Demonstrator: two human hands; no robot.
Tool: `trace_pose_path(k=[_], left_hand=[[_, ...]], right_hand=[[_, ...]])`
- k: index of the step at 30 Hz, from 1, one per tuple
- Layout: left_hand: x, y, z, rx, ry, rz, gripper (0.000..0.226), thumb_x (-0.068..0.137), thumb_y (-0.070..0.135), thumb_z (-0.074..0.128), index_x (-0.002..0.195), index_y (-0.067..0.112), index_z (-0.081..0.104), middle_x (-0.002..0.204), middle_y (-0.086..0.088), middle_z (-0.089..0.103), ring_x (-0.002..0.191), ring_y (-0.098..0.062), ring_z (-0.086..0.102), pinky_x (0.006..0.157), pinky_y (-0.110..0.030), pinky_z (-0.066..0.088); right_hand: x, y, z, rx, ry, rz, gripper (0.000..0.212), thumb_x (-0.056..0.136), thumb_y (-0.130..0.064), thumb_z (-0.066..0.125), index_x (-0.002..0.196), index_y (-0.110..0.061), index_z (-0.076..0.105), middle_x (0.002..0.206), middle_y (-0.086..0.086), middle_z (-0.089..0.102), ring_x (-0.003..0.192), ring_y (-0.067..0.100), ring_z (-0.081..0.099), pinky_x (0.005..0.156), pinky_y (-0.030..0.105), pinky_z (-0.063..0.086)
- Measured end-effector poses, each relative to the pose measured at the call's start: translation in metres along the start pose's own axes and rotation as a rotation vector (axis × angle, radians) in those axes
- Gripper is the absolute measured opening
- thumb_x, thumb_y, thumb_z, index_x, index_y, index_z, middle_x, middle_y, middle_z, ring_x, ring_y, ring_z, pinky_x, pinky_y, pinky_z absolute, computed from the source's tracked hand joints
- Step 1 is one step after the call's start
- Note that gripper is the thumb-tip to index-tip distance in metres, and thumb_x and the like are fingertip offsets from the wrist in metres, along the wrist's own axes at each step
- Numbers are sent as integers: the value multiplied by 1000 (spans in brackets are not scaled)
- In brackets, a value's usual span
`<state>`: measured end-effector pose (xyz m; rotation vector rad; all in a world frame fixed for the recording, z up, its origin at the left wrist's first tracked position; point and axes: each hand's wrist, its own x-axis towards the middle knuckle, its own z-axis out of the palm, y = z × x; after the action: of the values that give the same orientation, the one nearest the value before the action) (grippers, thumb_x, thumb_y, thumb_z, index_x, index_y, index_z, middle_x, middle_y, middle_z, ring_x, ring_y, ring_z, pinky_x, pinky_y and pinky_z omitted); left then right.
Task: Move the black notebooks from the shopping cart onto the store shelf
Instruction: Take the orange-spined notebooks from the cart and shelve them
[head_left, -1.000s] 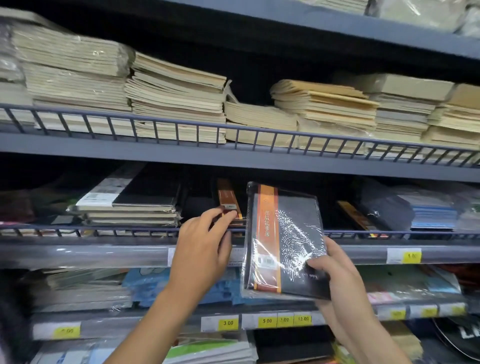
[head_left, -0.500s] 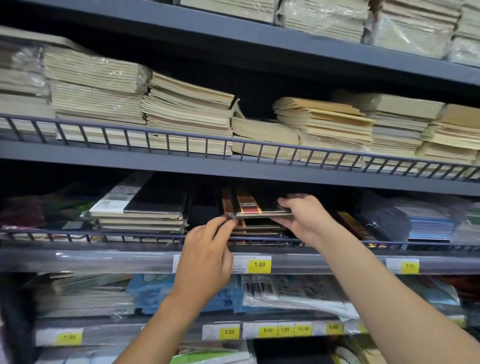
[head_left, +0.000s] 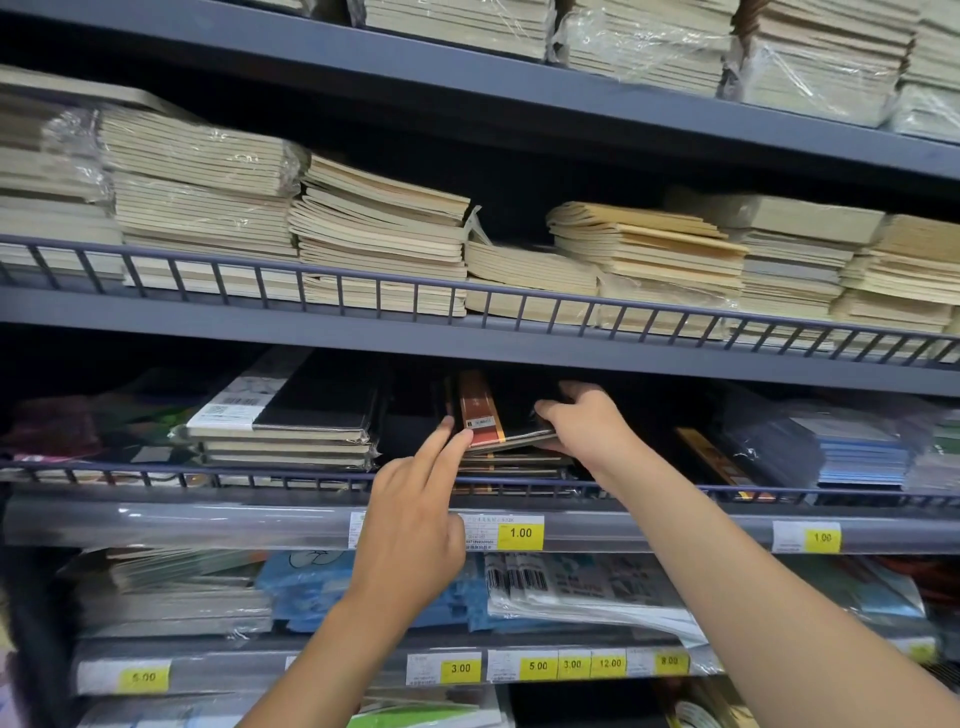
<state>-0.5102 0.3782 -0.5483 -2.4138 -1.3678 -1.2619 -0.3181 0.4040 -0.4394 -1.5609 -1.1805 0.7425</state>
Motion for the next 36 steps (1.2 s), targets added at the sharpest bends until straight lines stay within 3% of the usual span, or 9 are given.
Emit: trace_pose_path(k=[2, 5, 8, 14, 18, 20, 23, 28, 36], left_hand=[[0, -1, 2, -2, 2, 5, 87, 72, 0, 63, 153, 17, 38, 158, -1, 44, 99, -14, 59, 107, -41, 41], [0, 0, 4, -13, 7, 0, 87, 71, 0, 64, 152, 16, 40, 156, 0, 47, 99, -14, 58, 108, -38, 37], [0, 1, 7, -7, 12, -9, 84, 71, 0, 65, 151, 14, 41, 155, -2, 46, 101, -14, 58, 109, -38, 36], [0, 0, 9, 25, 10, -11, 82, 74, 3, 61, 152, 10, 38, 156, -5, 44, 101, -17, 58, 109, -41, 39], [-2, 2, 11, 91, 4, -18, 85, 75, 11, 60, 155, 10, 32, 159, -5, 41, 112, -19, 57, 113, -43, 37], [-4, 3, 14, 121, 13, -23, 87, 75, 14, 60, 157, 9, 30, 160, -5, 39, 120, -20, 55, 117, -43, 33], [-6, 4, 18, 144, 38, -33, 87, 76, 16, 59, 158, 10, 30, 161, -5, 39, 124, -20, 53, 119, -44, 30], [-7, 4, 22, 131, 68, -29, 80, 80, 19, 47, 158, 9, 31, 160, -5, 40, 123, -21, 55, 118, -45, 31], [-5, 2, 29, 118, 183, -10, 76, 77, 13, 55, 152, 7, 43, 154, -5, 49, 113, -21, 57, 115, -44, 34]], right_hand=[[1, 3, -1, -273, 50, -102, 62, 101, -28, 58, 156, -14, 34, 155, 9, 44, 126, 28, 56, 101, 35, 50], [1, 10, -1, -498, 58, -129, 62, 100, -42, 50, 156, -19, 34, 147, 10, 52, 123, 29, 58, 102, 44, 51], [0, 23, 4, -651, 67, -140, 59, 101, -46, 43, 154, -21, 37, 154, 11, 41, 143, 34, 33, 113, 48, 37], [-10, 35, 9, -586, 135, -222, 64, 102, -57, 36, 155, -21, 33, 148, 14, 47, 128, 33, 54, 101, 45, 49], [-44, 55, -5, -761, 256, -403, 61, 100, -63, 28, 146, -24, 39, 120, -3, 62, 104, 22, 64, 87, 44, 52], [-53, 73, -6, -810, 265, -459, 57, 100, -63, 27, 139, -25, 44, 109, -10, 64, 98, 15, 64, 96, 44, 48], [-51, 98, -2, -870, 287, -516, 53, 100, -59, 33, 137, -24, 47, 115, -13, 62, 110, 13, 58, 108, 38, 40], [-50, 115, 8, -887, 392, -627, 47, 98, -44, 49, 133, -12, 51, 116, -3, 60, 113, 19, 53, 116, 39, 30], [-47, 122, 11, -849, 437, -657, 48, 97, -41, 51, 131, -7, 53, 114, 1, 61, 113, 22, 55, 119, 45, 29]])
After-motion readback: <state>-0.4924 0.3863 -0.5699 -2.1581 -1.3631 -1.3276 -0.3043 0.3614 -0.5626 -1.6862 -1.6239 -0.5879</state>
